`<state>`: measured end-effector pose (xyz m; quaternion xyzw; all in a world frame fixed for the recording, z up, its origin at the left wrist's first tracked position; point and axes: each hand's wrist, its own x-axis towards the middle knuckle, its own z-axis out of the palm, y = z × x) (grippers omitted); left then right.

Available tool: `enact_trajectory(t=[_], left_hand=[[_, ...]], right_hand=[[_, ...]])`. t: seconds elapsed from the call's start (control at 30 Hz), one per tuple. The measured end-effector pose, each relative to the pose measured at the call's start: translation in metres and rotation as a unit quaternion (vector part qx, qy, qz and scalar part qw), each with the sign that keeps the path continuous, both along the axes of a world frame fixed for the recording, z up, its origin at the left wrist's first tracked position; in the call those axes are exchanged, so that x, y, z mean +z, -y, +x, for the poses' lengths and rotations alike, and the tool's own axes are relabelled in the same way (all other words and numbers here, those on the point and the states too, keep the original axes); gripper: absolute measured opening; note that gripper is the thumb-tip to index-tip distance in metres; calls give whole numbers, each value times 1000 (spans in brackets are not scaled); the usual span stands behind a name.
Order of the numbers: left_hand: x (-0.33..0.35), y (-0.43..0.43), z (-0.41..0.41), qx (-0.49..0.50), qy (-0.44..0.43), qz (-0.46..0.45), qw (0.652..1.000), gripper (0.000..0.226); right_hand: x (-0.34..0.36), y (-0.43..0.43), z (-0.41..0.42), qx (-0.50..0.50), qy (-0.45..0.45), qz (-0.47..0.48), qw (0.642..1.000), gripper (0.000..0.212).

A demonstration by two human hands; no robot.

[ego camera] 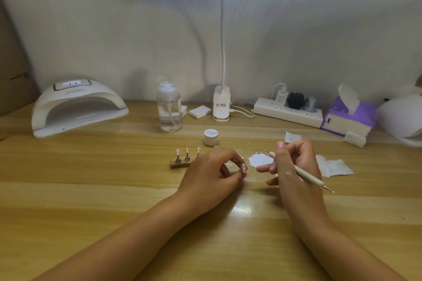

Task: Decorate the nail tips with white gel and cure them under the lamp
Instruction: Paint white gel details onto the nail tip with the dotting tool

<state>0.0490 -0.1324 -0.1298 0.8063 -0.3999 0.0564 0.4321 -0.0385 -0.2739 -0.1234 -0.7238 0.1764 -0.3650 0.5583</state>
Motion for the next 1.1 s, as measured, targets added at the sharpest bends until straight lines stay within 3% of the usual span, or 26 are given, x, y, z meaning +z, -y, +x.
enact_trajectory(t=[0.17, 0.27, 0.47, 0.67, 1.1], left_hand=[[11, -2, -3, 66, 38, -100, 992, 17], [26, -11, 8, 105, 16, -125, 987, 16], [37, -31, 32, 163, -36, -29, 986, 12], [33, -31, 41, 214, -10, 84, 973, 16], [18, -25, 45, 223, 57, 145, 962, 19]], right_hand=[[-2, 4, 2, 3, 14, 22, 1000, 21], [-2, 5, 3, 8, 17, 44, 999, 21], [-4, 5, 5, 25, 22, 40, 999, 21], [-4, 5, 5, 32, 26, 40, 998, 21], [-2, 2, 4, 32, 22, 43, 998, 22]])
